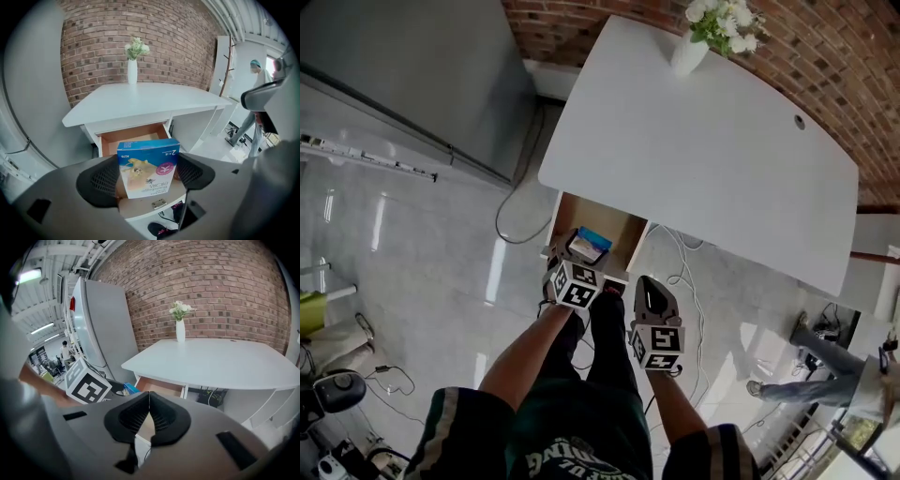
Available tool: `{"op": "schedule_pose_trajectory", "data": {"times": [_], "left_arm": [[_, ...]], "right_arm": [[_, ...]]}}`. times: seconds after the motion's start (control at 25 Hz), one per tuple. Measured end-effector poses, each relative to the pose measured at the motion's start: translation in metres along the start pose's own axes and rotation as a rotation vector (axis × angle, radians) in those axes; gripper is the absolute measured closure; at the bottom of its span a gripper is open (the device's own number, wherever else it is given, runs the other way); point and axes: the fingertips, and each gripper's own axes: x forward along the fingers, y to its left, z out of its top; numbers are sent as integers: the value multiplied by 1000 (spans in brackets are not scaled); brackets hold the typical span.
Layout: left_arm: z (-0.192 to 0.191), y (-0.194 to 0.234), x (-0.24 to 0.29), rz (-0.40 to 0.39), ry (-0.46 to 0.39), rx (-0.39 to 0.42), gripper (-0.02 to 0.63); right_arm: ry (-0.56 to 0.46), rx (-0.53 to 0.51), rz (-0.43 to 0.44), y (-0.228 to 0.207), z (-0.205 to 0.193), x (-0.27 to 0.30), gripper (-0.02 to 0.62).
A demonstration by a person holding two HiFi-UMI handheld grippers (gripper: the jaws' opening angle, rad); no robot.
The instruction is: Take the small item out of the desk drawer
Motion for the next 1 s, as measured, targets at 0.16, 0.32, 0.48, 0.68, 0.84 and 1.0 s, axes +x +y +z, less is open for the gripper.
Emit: {"op": "schedule_pose_trajectory", "data": {"times": [0.16, 0.32, 0.48, 0.68, 0.84, 1.0], "left_arm": [[17, 3, -28, 7, -49, 1, 202], [39, 11, -52, 4, -110, -18, 202], [70, 24, -87, 18, -188, 0, 202], [103, 25, -139, 29, -268, 28, 202], [132, 30, -175, 36, -343, 59, 202], [154, 34, -204, 44, -410, 88, 204]], "right_arm": [[-14, -25, 3, 9, 10, -11, 571], [-61, -9, -13, 10, 36, -15, 571], [-139, -28, -30, 15, 71, -24, 571], [-207, -47, -39, 20, 108, -52, 571], [-270, -56, -54, 23, 139, -65, 572], [-334, -75, -61, 29, 163, -77, 572]]}}
